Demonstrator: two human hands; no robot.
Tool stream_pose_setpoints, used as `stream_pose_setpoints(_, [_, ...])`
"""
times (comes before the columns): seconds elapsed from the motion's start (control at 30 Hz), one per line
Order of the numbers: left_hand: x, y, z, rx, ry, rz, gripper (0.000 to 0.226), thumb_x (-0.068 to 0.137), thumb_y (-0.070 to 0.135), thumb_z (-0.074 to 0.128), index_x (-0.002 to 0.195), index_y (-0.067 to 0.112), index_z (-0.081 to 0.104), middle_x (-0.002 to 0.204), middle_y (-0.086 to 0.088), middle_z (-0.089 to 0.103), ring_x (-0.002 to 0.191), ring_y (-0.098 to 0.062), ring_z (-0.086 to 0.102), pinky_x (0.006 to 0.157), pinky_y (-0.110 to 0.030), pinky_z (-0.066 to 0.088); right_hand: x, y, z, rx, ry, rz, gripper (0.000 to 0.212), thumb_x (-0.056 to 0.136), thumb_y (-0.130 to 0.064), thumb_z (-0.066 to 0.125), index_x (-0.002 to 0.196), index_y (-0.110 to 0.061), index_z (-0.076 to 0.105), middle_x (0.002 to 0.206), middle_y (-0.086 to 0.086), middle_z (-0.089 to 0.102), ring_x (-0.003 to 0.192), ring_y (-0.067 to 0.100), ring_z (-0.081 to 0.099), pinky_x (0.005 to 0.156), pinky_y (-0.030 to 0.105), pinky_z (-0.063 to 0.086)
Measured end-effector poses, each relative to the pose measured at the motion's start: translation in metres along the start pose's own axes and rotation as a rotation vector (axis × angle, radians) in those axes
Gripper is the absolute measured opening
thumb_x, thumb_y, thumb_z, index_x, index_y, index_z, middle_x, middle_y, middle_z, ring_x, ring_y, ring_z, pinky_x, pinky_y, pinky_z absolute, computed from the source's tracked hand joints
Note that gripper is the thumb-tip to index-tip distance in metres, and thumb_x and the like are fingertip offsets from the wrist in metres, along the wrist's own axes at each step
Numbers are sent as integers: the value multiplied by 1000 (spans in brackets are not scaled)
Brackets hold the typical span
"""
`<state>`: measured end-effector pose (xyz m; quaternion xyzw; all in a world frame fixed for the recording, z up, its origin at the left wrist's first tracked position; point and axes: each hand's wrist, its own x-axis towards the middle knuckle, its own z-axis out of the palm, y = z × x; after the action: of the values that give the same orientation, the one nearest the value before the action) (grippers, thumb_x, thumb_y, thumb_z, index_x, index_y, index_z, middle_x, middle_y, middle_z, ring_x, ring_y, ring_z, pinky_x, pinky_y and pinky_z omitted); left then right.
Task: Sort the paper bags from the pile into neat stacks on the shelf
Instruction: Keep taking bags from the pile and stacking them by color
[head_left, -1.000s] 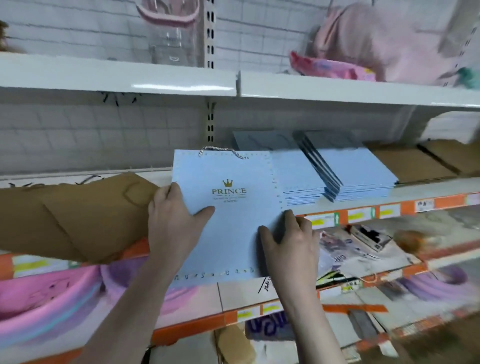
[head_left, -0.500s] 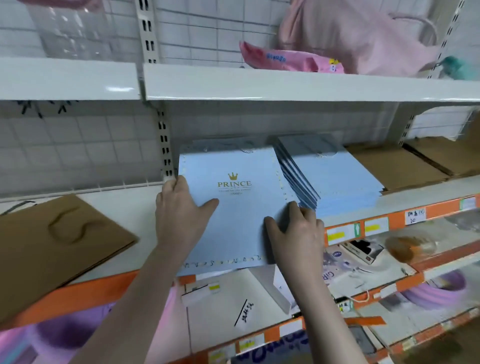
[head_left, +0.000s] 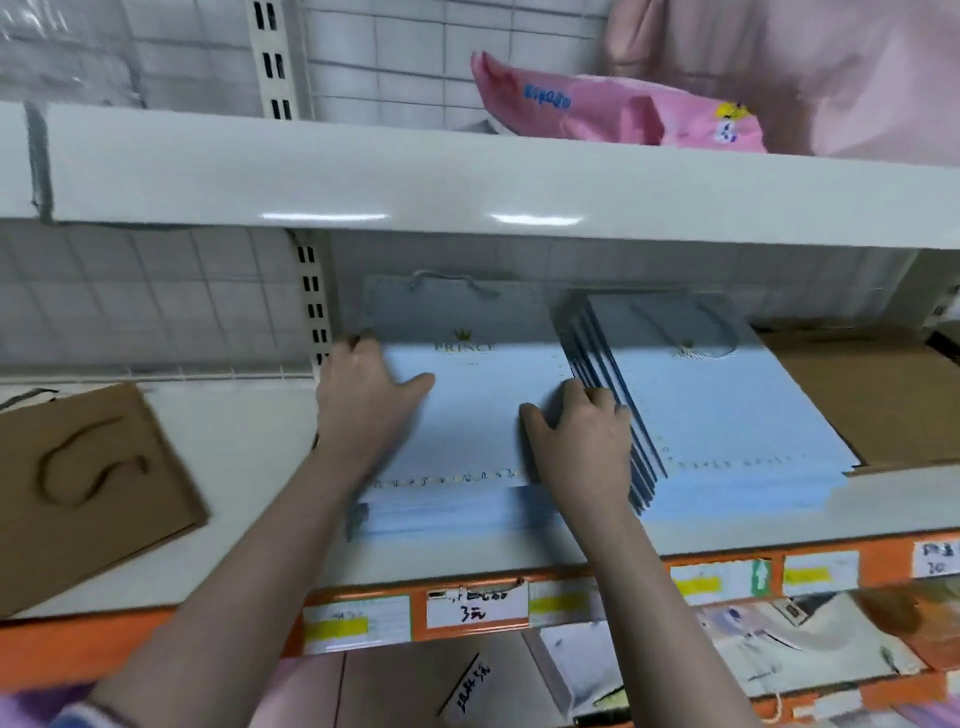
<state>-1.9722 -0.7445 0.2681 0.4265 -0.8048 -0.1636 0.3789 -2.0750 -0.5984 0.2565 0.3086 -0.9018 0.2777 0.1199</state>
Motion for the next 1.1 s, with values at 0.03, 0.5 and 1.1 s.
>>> stream_pose_setpoints(0.03, [0, 2, 3, 18, 5, -17, 49, 75, 35, 69, 101, -4, 55, 108, -23, 54, 103, -38, 48, 87, -40, 39, 3, 3, 2, -6, -20, -16, 49, 94, -40, 46, 127, -4, 47, 128, 15, 47, 114, 32, 39, 95, 37, 30])
stream_pose_setpoints(0.5, [9, 7, 36, 141, -9, -91, 54, 78, 44, 67, 104, -1, 53, 118, -21, 50, 110, -36, 46, 88, -40, 39, 24, 30, 30, 2, -17, -145, 47, 91, -41, 45, 118, -3, 52, 108, 13, 55, 97, 27, 47, 81, 36, 41])
stream_pose_setpoints(1.1, [13, 2, 42, 281, -165, -56, 62, 82, 56, 58, 112, 2, 50, 126, -19, 47, 113, -37, 47, 88, -43, 41, 18, 29, 21, -33, -109, -176, 58, 97, -48, 32, 134, -3, 37, 122, 10, 46, 103, 22, 53, 81, 29, 44])
